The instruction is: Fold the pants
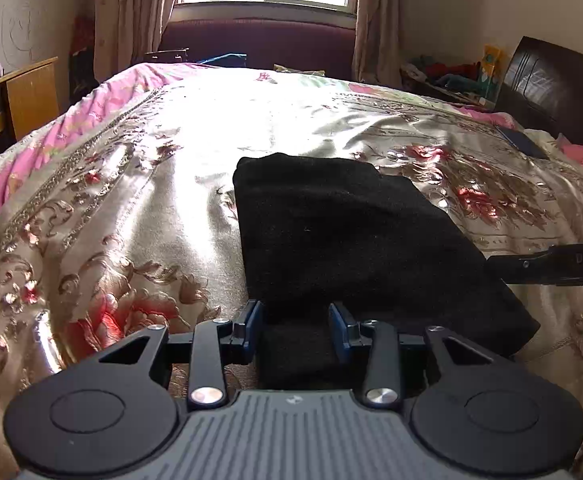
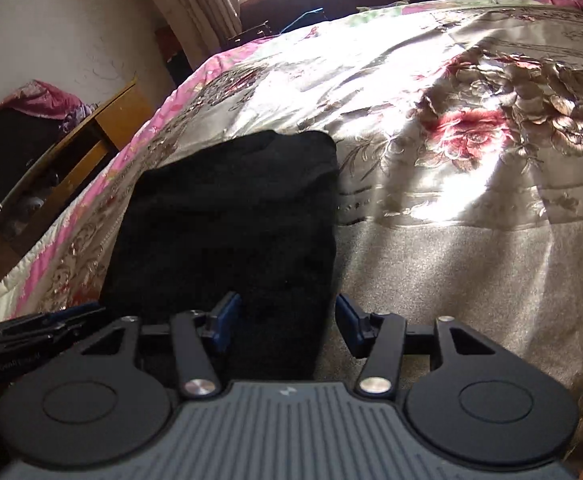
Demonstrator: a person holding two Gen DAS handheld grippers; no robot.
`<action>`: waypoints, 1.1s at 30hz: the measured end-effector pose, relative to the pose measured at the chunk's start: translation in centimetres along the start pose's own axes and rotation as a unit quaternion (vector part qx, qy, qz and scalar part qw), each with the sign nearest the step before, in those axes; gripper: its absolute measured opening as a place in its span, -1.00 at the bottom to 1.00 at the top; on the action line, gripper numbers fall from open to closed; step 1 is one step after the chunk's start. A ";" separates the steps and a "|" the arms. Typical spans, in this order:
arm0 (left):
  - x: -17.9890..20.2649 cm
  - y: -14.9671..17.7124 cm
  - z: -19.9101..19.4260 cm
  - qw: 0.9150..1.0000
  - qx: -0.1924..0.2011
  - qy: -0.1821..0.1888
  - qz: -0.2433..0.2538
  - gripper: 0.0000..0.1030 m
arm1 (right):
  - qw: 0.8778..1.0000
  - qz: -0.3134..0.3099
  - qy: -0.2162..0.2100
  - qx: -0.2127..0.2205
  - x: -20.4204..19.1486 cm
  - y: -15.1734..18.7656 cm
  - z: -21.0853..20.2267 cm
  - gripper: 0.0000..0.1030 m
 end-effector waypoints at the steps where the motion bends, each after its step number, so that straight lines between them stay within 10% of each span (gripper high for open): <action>1: -0.3 -0.2 -0.1 1.000 0.000 -0.006 -0.003 -0.01 | 1.000 0.003 -0.002 0.006 0.3 -0.3 -0.4 0.04; 7: -2.3 -1.5 1.1 0.997 0.015 0.019 -0.071 -0.01 | 0.994 0.106 -0.033 0.017 3.5 -2.8 1.8 0.08; 13: -1.5 -1.9 4.6 0.999 -0.003 0.026 -0.033 0.16 | 0.984 0.148 -0.087 -0.045 3.3 -2.7 7.1 0.11; 33: -5.8 -2.2 5.3 0.997 -0.017 0.078 -0.012 0.26 | 0.985 0.129 -0.085 -0.081 -0.4 -2.8 9.5 0.19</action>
Point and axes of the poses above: each gripper's, at about its wrist camera, not at the fingertips, and z roughly the way its jaws point, x to its right, y to its underside, the point moved 3 cm from there along z, roughly the way its jaws point, and after that the axes turned 11 degrees about z, right-handed, at the moved point
